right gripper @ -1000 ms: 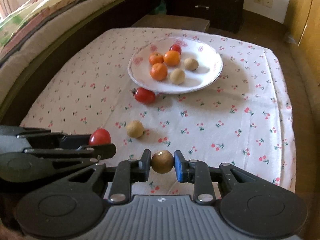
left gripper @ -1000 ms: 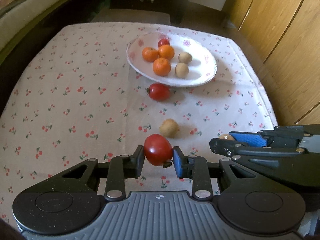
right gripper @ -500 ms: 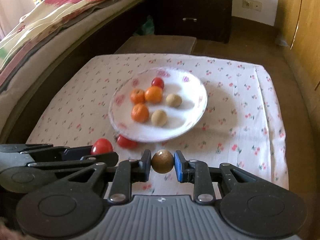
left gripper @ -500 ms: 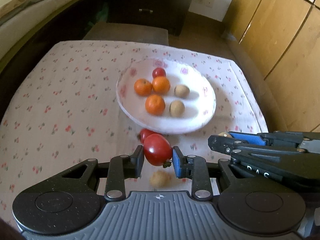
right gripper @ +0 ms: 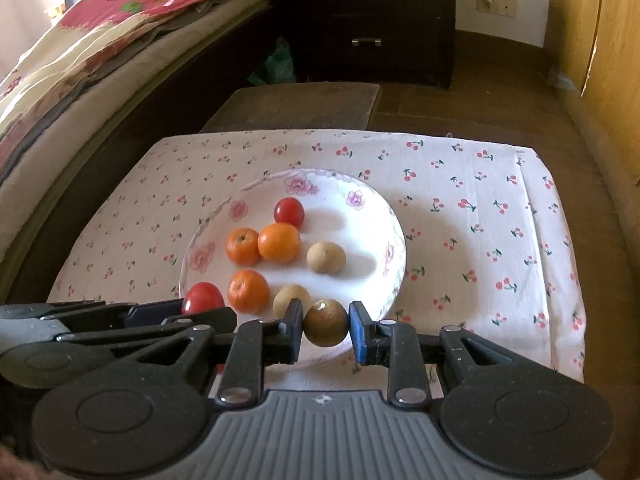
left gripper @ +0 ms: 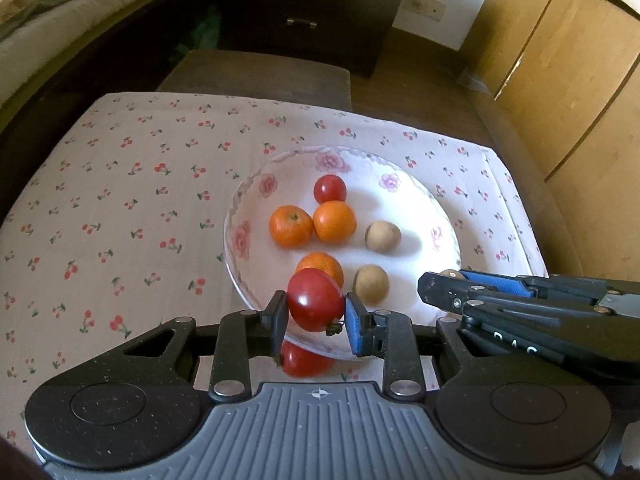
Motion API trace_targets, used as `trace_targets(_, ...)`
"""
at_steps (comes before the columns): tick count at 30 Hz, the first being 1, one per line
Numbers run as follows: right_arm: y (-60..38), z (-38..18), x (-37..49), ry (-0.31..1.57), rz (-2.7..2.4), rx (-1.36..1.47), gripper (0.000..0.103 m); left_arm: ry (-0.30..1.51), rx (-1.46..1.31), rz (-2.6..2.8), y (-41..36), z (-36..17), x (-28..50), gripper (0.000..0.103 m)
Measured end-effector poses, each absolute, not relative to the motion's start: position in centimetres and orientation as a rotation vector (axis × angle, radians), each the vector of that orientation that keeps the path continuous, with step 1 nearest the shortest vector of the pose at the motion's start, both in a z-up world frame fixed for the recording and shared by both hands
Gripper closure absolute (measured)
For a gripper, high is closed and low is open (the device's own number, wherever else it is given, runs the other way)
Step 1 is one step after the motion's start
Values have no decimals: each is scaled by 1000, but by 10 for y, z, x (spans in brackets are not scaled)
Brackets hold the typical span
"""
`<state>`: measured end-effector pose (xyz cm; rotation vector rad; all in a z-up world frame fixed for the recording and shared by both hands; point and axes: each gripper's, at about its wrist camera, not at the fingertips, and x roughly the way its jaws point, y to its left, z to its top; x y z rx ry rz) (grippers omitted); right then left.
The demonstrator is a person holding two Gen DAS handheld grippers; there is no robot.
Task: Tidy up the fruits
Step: 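Carry the red tomato and brown fruit over the white bowl, then open both grippers to release the tomato and brown fruit into the bowl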
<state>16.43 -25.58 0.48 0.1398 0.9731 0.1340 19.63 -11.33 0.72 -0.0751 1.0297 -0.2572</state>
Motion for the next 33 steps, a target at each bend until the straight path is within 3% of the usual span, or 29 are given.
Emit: trace_targets(33,-258,6,170,943,112,174,73,1023,-123,-242,-107,6,205,59)
